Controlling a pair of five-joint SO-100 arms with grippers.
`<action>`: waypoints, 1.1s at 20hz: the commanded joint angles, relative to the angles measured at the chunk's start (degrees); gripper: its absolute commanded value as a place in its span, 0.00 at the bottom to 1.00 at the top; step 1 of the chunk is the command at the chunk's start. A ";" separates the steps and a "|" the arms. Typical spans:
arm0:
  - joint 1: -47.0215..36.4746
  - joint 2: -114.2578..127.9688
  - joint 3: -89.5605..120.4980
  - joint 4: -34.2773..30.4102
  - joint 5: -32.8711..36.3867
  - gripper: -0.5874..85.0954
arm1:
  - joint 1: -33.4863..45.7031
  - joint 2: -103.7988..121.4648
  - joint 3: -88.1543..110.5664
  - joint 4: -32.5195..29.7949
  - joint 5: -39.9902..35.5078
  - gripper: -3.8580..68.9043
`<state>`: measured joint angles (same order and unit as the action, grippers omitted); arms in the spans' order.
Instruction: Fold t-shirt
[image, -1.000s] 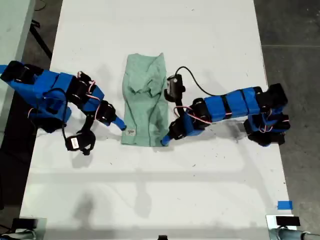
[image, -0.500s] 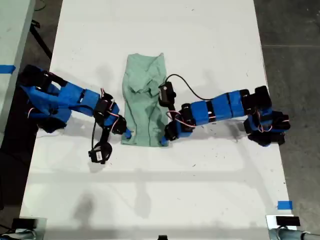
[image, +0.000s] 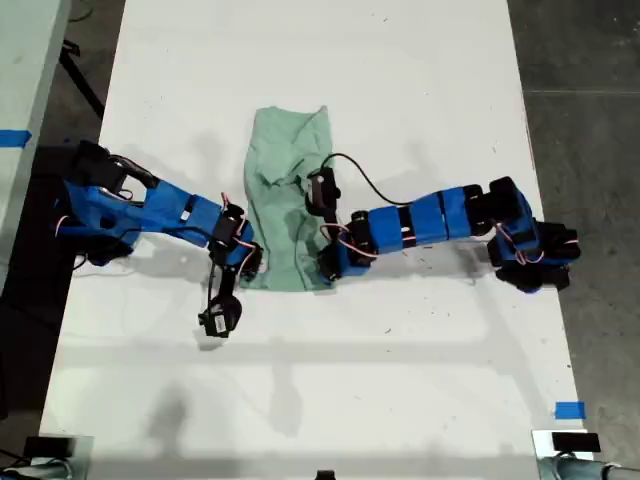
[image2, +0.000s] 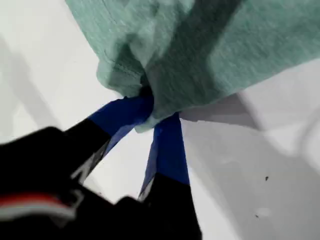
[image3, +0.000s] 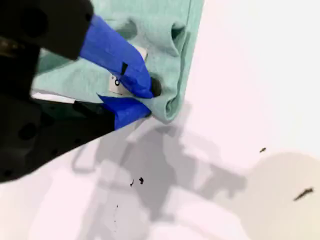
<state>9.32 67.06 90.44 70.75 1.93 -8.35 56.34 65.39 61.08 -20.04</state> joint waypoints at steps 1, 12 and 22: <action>1.85 0.44 -1.05 -0.35 -0.35 0.01 | 0.97 0.62 -3.60 1.41 0.35 0.04; 11.60 5.10 -14.68 13.01 0.26 0.01 | -9.58 9.23 -7.82 6.42 6.77 0.04; 9.58 10.63 -27.69 25.49 4.39 0.01 | -6.50 14.06 -11.87 5.71 1.23 0.04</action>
<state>24.26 71.10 65.65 92.11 4.22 -19.25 63.11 57.48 67.24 -15.29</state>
